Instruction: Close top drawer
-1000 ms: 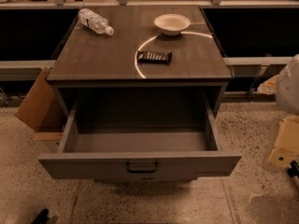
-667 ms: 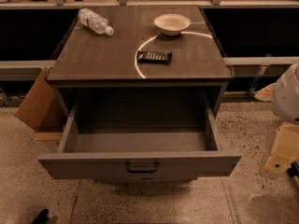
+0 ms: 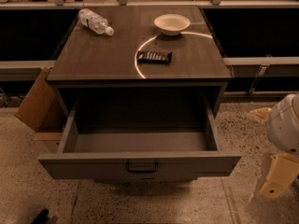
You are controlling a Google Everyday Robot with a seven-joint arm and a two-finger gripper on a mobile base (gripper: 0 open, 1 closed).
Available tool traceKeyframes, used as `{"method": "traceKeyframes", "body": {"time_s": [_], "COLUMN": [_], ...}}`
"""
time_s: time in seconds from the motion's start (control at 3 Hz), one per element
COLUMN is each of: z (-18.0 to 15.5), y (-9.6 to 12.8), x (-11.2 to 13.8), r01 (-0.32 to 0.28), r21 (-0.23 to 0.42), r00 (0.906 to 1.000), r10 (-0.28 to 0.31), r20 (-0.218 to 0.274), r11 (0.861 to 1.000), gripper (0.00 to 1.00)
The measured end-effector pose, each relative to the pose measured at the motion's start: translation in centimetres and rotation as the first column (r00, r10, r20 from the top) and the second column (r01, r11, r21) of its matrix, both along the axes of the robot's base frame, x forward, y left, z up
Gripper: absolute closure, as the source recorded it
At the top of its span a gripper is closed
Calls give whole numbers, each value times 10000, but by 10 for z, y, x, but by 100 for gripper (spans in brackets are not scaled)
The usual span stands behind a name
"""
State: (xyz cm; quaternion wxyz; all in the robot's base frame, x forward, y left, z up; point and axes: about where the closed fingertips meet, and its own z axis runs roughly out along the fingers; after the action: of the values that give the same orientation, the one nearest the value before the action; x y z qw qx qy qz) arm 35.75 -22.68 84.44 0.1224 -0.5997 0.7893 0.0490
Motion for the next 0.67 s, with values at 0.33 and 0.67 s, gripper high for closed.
{"method": "traceKeyframes", "body": {"time_s": [0.33, 0.67], "z": [-4, -7], "y": [1, 2], "x": [-2, -3], "r01": [-113, -213], "r21": [99, 130], "r00": [9999, 9998], "r10": [113, 213], "r20": [42, -9], "r11": [9999, 9997], "gripper": [0, 0]}}
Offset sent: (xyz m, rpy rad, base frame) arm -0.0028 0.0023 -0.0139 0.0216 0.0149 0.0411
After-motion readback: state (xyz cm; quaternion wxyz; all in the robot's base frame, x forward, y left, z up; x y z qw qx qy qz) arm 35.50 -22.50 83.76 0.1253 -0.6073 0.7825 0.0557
